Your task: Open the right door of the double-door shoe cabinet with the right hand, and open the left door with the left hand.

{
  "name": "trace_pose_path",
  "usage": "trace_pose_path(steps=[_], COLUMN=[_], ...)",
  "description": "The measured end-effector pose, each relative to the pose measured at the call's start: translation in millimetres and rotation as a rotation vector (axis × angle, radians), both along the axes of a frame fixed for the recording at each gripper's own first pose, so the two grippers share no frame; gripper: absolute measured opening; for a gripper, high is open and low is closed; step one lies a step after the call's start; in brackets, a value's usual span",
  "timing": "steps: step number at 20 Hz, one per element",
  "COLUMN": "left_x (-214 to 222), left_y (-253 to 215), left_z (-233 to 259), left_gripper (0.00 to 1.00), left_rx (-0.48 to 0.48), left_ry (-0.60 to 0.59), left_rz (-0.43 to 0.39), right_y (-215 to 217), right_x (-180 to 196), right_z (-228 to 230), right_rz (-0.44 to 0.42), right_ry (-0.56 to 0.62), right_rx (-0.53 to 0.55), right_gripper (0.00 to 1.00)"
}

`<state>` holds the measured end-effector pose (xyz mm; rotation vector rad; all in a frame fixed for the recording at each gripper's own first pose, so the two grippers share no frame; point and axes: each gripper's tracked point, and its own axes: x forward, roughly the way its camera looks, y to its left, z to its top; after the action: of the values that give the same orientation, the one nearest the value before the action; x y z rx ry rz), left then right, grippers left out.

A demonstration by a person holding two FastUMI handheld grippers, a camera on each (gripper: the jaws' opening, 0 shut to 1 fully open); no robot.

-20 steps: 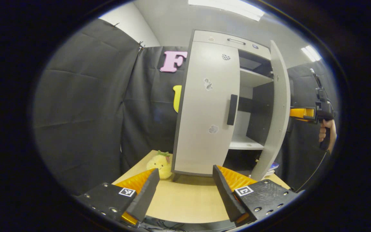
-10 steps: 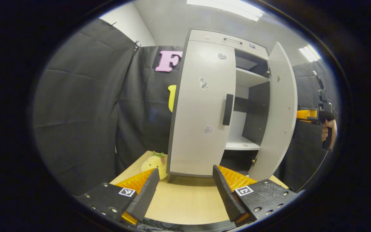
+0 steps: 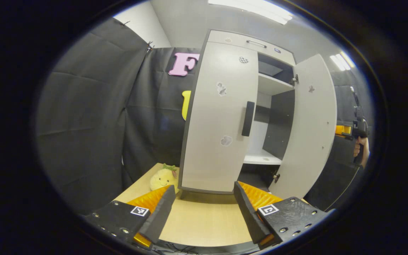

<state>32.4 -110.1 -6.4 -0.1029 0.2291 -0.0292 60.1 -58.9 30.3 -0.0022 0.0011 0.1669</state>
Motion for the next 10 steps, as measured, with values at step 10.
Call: trace_pose_path(steps=[10], left_x=[15.0], left_y=[-1.9], left_z=[-0.6], left_gripper=[0.94], left_rx=[-0.031], left_ry=[0.014], left_rz=[-0.025], right_y=[-1.9], right_x=[-9.8], right_z=[-5.5], right_rz=[0.017], right_ry=[0.018], right_rx=[0.093], right_gripper=[0.07])
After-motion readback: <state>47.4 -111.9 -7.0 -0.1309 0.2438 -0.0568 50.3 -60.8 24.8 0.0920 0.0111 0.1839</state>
